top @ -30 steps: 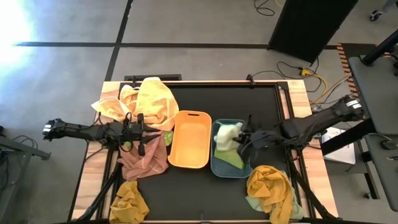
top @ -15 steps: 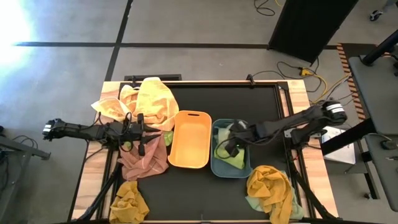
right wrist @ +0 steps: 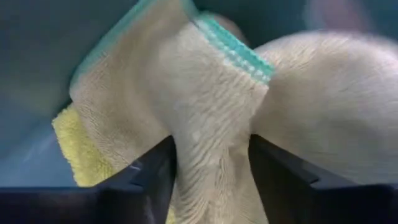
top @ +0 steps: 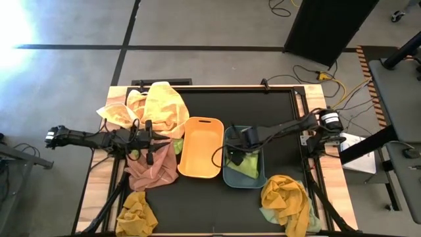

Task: Sort towels by color in basket
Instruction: Put the top white towel into the blue bin

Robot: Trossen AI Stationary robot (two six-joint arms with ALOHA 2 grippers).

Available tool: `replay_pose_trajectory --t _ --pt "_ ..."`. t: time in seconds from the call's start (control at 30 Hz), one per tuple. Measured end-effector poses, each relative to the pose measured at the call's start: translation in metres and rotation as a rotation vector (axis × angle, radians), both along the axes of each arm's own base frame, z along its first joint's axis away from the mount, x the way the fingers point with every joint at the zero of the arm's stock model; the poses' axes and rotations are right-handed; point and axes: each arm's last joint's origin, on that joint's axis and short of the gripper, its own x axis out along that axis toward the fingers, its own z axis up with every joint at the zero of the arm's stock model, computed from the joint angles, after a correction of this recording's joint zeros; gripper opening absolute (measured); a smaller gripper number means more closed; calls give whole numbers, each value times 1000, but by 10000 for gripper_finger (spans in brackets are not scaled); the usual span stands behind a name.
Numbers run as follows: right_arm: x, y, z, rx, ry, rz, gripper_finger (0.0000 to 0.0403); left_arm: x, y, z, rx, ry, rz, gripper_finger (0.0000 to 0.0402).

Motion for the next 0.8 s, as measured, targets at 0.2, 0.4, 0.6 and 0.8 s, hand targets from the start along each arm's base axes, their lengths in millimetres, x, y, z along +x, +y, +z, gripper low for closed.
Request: replay_pose_trajectory --t 0.2,0.4,0.6,0.8 --pt "3 0 54 -60 19 -5 223 0 0 0 0 1 0 75" --pt "-16 -3 81 -214 38 -118 232 0 0 0 0 0 0 75" --pt "-29 -7 56 -236 166 -209 219 0 0 0 0 3 0 75" --pt "-10 0 35 -29 27 -107 202 0 0 0 0 2 0 75"
